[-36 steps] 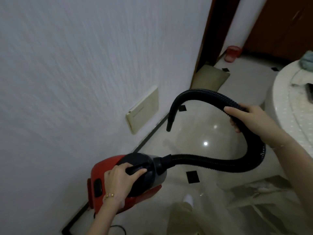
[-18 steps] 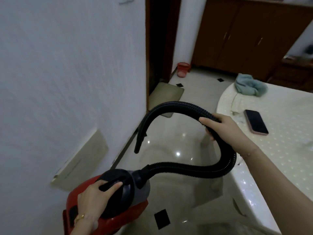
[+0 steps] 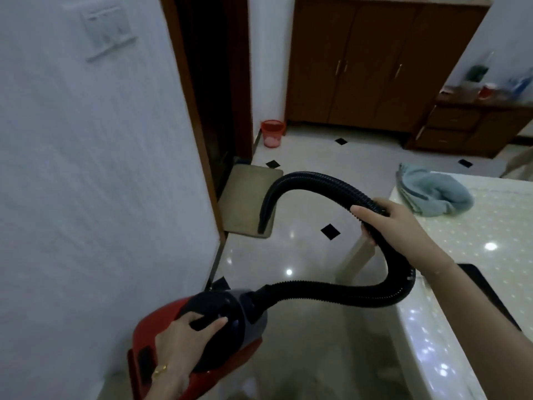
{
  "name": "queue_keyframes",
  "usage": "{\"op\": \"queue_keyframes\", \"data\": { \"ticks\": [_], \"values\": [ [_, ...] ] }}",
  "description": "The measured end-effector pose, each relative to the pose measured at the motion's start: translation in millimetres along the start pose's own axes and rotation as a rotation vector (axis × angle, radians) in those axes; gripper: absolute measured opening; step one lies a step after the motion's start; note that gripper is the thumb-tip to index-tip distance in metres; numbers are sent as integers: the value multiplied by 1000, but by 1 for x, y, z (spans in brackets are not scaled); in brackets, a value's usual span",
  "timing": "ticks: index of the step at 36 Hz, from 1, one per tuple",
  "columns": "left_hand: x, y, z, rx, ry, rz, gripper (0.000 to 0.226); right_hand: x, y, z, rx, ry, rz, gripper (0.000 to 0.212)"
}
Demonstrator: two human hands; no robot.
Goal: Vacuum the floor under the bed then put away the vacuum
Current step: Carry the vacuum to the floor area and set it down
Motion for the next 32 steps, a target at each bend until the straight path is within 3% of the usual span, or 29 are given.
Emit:
{"op": "queue_keyframes", "data": {
  "ticks": [4,10,15,20,32],
  "values": [
    [-63,58,7,-42,-20,-61,57,-56,9,18,-53,57,-35,31],
    [-151,146,0,-33,-93,-134,32,-161,20,41,-106,112,-54,30],
    [-229,198,-16,50,-133,-61,57,-250,30,62,-130,121,-80,27],
    [-293,283,-24,75,-152,-27,35,-342,31,93,-158,145,-89,30],
    [-445,448,-62,104,-208,-66,43,-539,29,149,-134,203,-84,23]
  ]
}}
Point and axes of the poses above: each hand's wrist, its own x-axis away from the middle knuckle, its own z-axis out of the back of the hand, y = z × x, the point moved 9 cm from there along -x, towards the middle knuckle
